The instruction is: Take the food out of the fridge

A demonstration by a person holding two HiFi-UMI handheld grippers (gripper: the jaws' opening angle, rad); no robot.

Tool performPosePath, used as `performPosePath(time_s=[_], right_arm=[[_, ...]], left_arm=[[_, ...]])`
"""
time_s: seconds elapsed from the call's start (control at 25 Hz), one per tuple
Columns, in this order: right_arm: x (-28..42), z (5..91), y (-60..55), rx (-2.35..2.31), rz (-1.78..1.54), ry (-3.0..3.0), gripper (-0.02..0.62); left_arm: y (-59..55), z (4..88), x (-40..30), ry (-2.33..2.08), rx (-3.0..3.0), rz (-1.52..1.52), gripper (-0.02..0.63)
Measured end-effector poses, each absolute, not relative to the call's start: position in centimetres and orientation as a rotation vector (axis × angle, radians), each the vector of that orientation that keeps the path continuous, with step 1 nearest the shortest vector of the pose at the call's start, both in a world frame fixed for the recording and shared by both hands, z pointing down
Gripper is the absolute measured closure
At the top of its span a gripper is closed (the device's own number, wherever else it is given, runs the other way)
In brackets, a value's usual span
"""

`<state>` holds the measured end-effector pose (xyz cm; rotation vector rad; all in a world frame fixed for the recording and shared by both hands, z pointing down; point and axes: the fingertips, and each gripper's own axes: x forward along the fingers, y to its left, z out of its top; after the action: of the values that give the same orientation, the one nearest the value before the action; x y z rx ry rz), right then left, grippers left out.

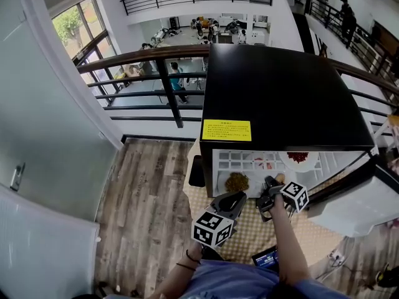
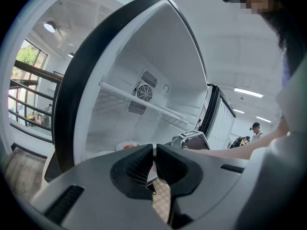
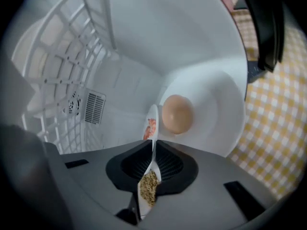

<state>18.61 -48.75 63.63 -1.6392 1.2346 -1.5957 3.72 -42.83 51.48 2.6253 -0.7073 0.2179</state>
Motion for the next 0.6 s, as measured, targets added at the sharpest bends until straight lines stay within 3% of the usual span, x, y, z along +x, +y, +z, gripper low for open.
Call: performPosePath(time_s=[0.16, 0.6], right_arm=[[18.8, 63.1, -47.4, -1.557, -1.590, 1.177, 0.571], [17.4, 61.4, -44.0, -1.526, -1.621, 1.255, 0.574]], left_arm=[[-42.6, 52.0, 4.2, -0.668, 2.544, 0.168, 0.584], [-40.2, 54.1, 6.4, -0.525, 2.463, 0.255, 0.497]])
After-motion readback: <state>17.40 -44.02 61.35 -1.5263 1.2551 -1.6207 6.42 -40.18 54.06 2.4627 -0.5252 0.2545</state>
